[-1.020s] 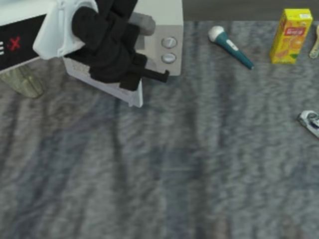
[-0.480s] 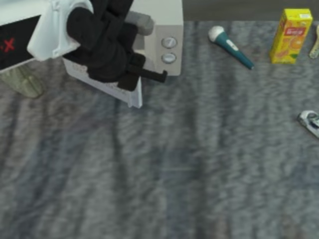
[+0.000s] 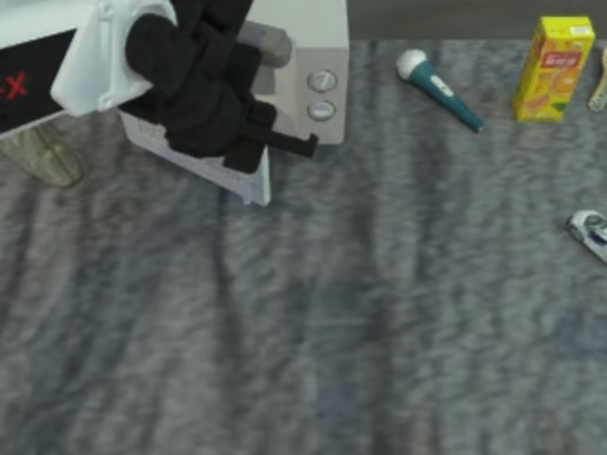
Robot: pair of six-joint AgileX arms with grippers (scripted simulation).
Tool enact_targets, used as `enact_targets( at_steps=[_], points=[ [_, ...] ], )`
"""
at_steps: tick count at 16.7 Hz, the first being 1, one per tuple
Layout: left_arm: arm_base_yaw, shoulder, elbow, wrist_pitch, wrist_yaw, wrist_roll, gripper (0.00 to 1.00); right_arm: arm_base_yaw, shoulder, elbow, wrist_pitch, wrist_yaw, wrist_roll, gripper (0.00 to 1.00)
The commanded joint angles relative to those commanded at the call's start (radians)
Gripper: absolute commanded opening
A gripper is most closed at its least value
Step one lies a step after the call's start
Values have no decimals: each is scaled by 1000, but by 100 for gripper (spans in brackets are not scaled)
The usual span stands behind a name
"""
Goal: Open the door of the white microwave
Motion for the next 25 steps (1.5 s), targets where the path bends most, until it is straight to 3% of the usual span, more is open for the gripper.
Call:
enact_targets(
  at_steps=[10, 19, 25],
  points=[
    [0, 0, 0, 0, 0, 0, 0, 0, 0, 0, 0, 0, 0, 100],
    [44, -70, -89, 13, 80, 137, 0, 0, 0, 0, 0, 0, 0, 100],
    [46, -75, -89, 15, 83, 142, 0, 0, 0, 0, 0, 0, 0, 100]
  ],
)
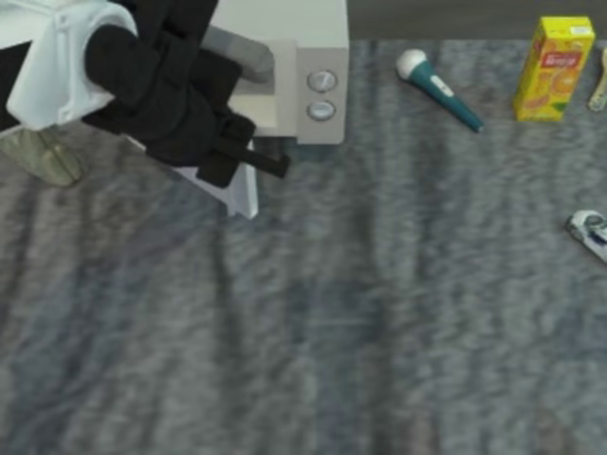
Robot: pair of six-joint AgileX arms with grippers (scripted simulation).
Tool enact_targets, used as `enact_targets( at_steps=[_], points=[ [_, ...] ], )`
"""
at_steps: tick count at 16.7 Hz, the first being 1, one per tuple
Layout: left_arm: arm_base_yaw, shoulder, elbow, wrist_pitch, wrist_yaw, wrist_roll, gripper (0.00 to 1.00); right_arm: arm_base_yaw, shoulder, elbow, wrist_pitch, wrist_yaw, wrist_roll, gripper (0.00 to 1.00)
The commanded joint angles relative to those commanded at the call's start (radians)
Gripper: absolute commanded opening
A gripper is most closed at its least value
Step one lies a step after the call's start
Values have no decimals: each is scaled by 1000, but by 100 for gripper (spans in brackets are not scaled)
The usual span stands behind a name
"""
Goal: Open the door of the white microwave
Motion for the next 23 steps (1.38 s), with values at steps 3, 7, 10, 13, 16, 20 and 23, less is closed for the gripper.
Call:
enact_targets(
  at_steps=[3, 7, 10, 13, 16, 20, 23],
  points=[
    [0, 0, 0, 0, 0, 0, 0, 0, 0, 0, 0, 0, 0, 100],
    [0, 0, 0, 0, 0, 0, 0, 0, 0, 0, 0, 0, 0, 100],
    [0, 0, 0, 0, 0, 0, 0, 0, 0, 0, 0, 0, 0, 100],
    [0, 0, 0, 0, 0, 0, 0, 0, 0, 0, 0, 0, 0, 100],
    [0, 0, 0, 0, 0, 0, 0, 0, 0, 0, 0, 0, 0, 100],
    [-4, 3, -4, 0, 6, -3, 0, 0, 0, 0, 0, 0, 0, 100],
    [7, -10, -11, 1, 20, 24, 0, 0, 0, 0, 0, 0, 0, 100]
  ],
)
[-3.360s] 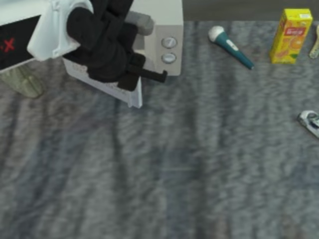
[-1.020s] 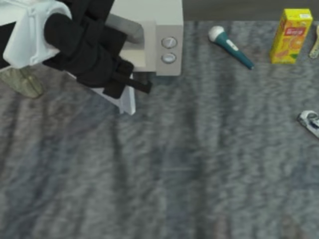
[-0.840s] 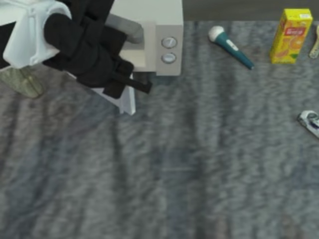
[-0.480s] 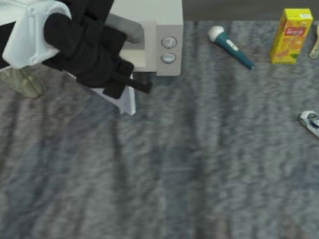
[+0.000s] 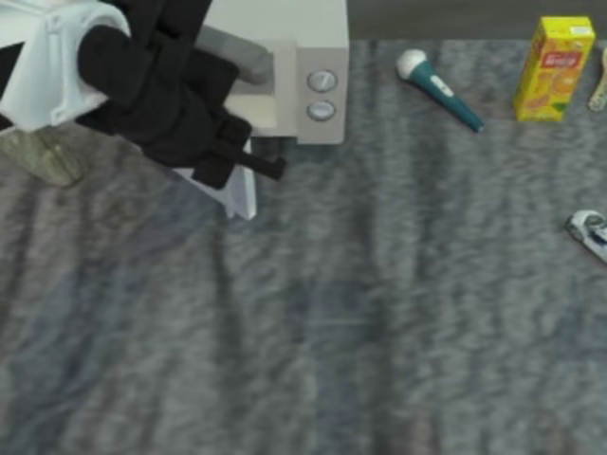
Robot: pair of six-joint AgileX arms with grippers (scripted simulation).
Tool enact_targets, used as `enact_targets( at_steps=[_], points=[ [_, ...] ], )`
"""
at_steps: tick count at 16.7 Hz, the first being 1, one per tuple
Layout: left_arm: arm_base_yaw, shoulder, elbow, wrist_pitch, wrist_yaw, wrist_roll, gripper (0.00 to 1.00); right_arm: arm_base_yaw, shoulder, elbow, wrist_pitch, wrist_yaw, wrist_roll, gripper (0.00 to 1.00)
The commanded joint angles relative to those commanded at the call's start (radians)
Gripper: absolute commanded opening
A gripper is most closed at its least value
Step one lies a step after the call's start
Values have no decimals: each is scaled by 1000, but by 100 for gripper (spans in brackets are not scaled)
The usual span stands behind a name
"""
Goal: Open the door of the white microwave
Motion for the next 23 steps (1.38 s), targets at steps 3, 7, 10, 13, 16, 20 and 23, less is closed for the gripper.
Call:
enact_targets(
  at_steps=[3, 7, 10, 13, 16, 20, 23],
  points=[
    [24, -19, -32, -9, 32, 63, 0, 0, 0, 0, 0, 0, 0, 100],
    [51, -51, -57, -9, 69, 131, 0, 0, 0, 0, 0, 0, 0, 100],
    [52, -53, -57, -8, 71, 133, 0, 0, 0, 0, 0, 0, 0, 100],
    [52, -53, -57, -8, 71, 133, 0, 0, 0, 0, 0, 0, 0, 100],
    [52, -53, -57, -8, 71, 133, 0, 0, 0, 0, 0, 0, 0, 100],
    [52, -53, -57, -8, 71, 133, 0, 0, 0, 0, 0, 0, 0, 100],
    [52, -53, -57, -8, 71, 133, 0, 0, 0, 0, 0, 0, 0, 100]
  ],
)
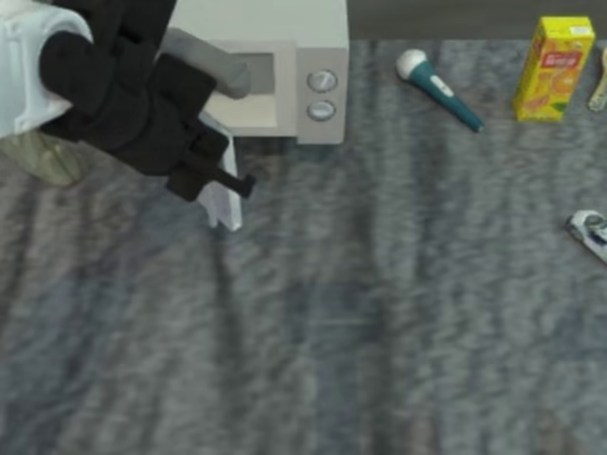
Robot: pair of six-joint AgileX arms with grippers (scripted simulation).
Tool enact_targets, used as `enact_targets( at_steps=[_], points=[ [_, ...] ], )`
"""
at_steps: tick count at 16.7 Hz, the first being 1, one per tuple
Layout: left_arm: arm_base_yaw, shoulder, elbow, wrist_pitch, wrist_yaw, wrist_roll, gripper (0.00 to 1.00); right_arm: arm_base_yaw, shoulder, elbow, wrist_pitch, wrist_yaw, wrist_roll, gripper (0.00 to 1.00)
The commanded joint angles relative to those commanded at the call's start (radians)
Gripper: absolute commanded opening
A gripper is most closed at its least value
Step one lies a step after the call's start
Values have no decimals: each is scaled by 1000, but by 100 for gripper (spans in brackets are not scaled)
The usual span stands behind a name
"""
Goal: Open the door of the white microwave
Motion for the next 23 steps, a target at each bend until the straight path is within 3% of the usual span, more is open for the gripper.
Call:
enact_targets(
  at_steps=[11, 20, 23],
  points=[
    [-2, 2, -3, -1, 7, 1, 0, 0, 0, 0, 0, 0, 0, 100],
    [70, -41, -44, -33, 93, 173, 0, 0, 0, 0, 0, 0, 0, 100],
    [73, -45, -44, -32, 97, 178, 0, 0, 0, 0, 0, 0, 0, 100]
  ],
)
